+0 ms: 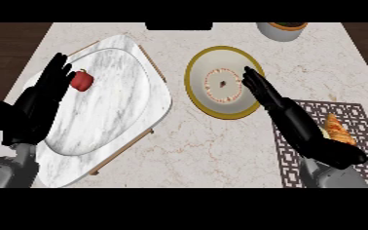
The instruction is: Pick the croissant from the placemat and place it in the bowl
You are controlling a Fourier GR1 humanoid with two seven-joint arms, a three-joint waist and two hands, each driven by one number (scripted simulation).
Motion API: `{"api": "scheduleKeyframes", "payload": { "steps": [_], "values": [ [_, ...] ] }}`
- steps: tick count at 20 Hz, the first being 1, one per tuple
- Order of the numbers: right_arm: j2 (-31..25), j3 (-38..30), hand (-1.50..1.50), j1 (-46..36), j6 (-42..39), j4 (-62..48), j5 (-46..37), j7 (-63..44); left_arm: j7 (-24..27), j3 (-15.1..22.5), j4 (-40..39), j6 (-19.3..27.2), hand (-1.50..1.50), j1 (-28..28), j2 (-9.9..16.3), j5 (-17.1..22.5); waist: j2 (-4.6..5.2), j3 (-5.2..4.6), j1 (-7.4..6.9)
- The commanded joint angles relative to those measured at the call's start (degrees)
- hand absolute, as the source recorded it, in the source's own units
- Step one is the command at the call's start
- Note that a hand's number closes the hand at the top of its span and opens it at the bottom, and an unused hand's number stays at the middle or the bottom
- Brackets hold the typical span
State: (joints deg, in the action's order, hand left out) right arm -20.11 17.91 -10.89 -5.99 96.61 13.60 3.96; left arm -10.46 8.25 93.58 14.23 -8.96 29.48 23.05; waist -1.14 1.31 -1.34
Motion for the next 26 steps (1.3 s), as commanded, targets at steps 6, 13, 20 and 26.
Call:
{"api": "scheduleKeyframes", "payload": {
  "steps": [6,13,20,26],
  "values": [
    [-14.82,1.16,1.5,7.77,4.8,-13.2,-20.04,-8.47,5.17,4.51,-0.3,2.86,0.0,-0.35,-4.03,-6.61,1.67,-1.51,3.15],
    [-7.58,-10.88,-1.5,17.21,32.47,-10.42,-26.39,15.51,6.62,7.31,-1.11,4.42,0.0,3.11,-7.99,-7.72,0.87,-1.11,4.23],
    [-7.62,-10.59,-1.5,24.07,40.03,2.34,-36.83,11.2,5.86,6.48,-2.59,2.71,0.0,0.11,-9.21,-9.47,0.97,-1.37,1.97],
    [-11.8,-10.78,-1.5,21.97,33.38,9.8,-50.24,-14.35,7.91,9.38,-7.67,5.08,0.0,-3.07,-14.85,-13.04,1.17,-1.43,1.89]
  ]
}}
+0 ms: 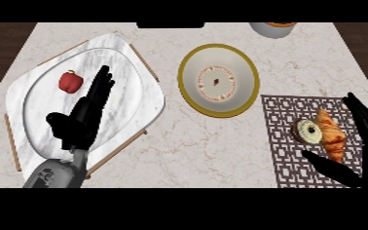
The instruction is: Pick the croissant from the placemat and place it in the bowl
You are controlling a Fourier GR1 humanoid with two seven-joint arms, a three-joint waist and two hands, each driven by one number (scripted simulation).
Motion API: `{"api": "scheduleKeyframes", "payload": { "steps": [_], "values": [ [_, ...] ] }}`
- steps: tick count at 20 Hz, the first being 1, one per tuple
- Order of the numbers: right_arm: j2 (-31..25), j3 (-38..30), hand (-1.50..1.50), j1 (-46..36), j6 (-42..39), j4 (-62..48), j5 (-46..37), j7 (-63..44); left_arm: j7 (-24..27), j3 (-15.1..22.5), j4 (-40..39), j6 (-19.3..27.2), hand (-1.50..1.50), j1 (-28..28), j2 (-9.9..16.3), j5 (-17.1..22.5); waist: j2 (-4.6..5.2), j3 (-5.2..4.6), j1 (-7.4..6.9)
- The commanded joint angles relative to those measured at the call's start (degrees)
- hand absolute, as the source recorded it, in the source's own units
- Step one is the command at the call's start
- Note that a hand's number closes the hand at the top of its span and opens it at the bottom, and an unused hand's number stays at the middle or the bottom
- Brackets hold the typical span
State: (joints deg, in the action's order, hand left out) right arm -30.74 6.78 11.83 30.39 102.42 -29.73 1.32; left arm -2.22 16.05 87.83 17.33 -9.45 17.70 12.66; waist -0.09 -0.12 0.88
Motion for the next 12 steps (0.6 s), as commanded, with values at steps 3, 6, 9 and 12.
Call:
{"api": "scheduleKeyframes", "payload": {
  "steps": [3,6,9,12],
  "values": [
    [-1.75,-0.3,-1.5,-0.02,-9.95,10.93,-7.29,-21.36,1.64,-0.14,-0.32,-1.44,0.0,2.09,-1.06,-0.84,0.03,0.01,-0.72],
    [-1.08,0.2,-1.5,-2.82,-15.02,7.56,-6.93,-27.07,1.27,-0.99,-0.38,-2.33,0.0,1.06,-0.98,-0.62,0.14,0.04,-0.94],
    [-3.33,-1.77,-1.5,-6.34,-22.61,7.19,-4.86,-34.5,0.91,1.21,0.96,1.03,0.0,1.2,-3.13,-3.94,0.12,0.06,-1.19],
    [-2.88,-2.56,-1.5,-8.0,-25.71,3.05,-4.13,-34.83,-1.29,-1.1,1.2,-1.72,0.0,0.29,-2.09,-1.98,0.11,0.11,-1.11]
  ]
}}
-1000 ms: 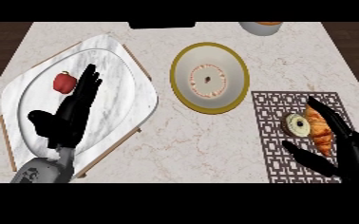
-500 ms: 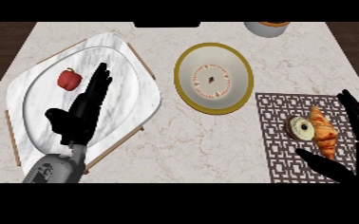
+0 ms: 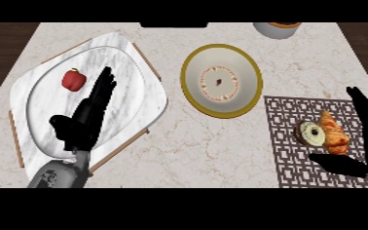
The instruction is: Pick the croissant from the placemat and place it in the bowl
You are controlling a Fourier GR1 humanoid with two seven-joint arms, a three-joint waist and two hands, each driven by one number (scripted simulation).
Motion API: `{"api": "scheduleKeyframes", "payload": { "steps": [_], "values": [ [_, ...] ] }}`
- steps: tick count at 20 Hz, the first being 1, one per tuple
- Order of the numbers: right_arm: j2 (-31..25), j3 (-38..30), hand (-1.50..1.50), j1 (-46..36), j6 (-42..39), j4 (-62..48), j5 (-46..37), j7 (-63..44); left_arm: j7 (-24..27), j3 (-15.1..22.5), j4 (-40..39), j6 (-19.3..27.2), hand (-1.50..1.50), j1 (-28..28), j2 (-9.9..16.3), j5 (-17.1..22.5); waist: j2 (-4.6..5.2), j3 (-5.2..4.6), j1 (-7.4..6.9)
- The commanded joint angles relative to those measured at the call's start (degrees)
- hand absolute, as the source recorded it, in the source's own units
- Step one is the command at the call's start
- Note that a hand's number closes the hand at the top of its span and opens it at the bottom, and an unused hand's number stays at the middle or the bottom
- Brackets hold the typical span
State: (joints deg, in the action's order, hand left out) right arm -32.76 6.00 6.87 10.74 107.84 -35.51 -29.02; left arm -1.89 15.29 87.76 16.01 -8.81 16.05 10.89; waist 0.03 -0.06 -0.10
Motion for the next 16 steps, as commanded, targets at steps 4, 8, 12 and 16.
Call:
{"api": "scheduleKeyframes", "payload": {
  "steps": [4,8,12,16],
  "values": [
    [-0.98,-4.84,-1.5,-1.25,-7.53,-7.26,2.89,-0.06,-3.38,-1.01,-1.01,0.11,0.0,-3.6,-2.24,-2.16,0.0,0.08,0.27],
    [2.77,-4.78,-1.5,3.45,-8.36,-3.73,0.82,2.28,2.06,-3.32,-1.35,-3.44,0.0,2.03,-2.52,-2.71,-0.08,0.06,0.35],
    [6.47,-4.23,-1.5,2.53,-10.97,-1.78,-1.18,0.86,-4.19,-4.2,2.07,-3.98,0.0,0.85,-3.4,-4.16,-0.08,0.06,0.27],
    [7.16,-7.58,-1.5,6.2,-10.13,-1.31,2.66,8.39,-1.17,-6.65,-3.36,-6.35,0.0,-2.07,-3.95,-3.54,-0.07,0.06,0.47]
  ]
}}
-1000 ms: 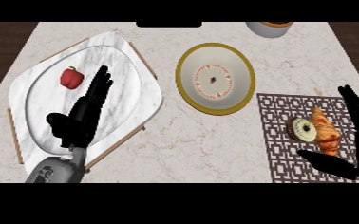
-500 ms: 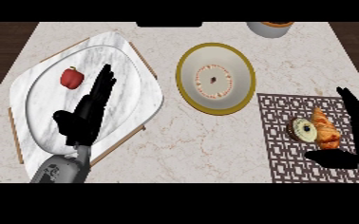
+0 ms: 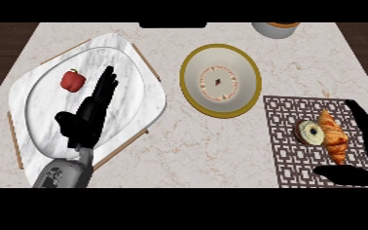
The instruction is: Pick the croissant from the placemat and place it in the bowl
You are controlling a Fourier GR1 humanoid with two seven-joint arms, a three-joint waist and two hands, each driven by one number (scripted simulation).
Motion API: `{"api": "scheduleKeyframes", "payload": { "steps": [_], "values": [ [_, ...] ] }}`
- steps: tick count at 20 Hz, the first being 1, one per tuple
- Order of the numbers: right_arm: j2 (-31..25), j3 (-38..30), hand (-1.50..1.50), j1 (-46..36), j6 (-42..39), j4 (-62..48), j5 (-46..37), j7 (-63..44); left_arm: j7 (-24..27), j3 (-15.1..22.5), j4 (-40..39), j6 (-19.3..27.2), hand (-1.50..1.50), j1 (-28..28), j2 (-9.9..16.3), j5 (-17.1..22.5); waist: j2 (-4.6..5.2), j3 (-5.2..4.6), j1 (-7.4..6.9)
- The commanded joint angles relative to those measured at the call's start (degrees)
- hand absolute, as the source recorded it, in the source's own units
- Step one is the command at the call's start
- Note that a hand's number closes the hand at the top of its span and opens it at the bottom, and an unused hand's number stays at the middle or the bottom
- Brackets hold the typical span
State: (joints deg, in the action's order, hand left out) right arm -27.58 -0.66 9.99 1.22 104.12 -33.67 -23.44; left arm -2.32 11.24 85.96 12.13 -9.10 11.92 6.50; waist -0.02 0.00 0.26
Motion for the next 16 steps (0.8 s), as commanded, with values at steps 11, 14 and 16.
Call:
{"api": "scheduleKeyframes", "payload": {
  "steps": [11,14,16],
  "values": [
    [7.85,-6.11,-1.5,3.34,0.87,-6.56,2.57,14.41,-2.62,-1.45,6.35,-2.0,0.0,4.04,-2.66,-3.69,-0.03,0.02,-0.17],
    [10.66,-5.31,-1.5,0.04,0.44,-7.81,1.68,11.37,-4.1,-2.86,3.54,-1.97,0.0,-0.14,-3.73,-4.69,0.0,0.01,-0.17],
    [10.35,-7.32,-1.5,-1.87,-0.49,-10.26,1.76,13.51,-2.23,-3.87,3.95,-4.07,0.0,2.8,-3.71,-4.78,0.0,0.01,-0.23]
  ]
}}
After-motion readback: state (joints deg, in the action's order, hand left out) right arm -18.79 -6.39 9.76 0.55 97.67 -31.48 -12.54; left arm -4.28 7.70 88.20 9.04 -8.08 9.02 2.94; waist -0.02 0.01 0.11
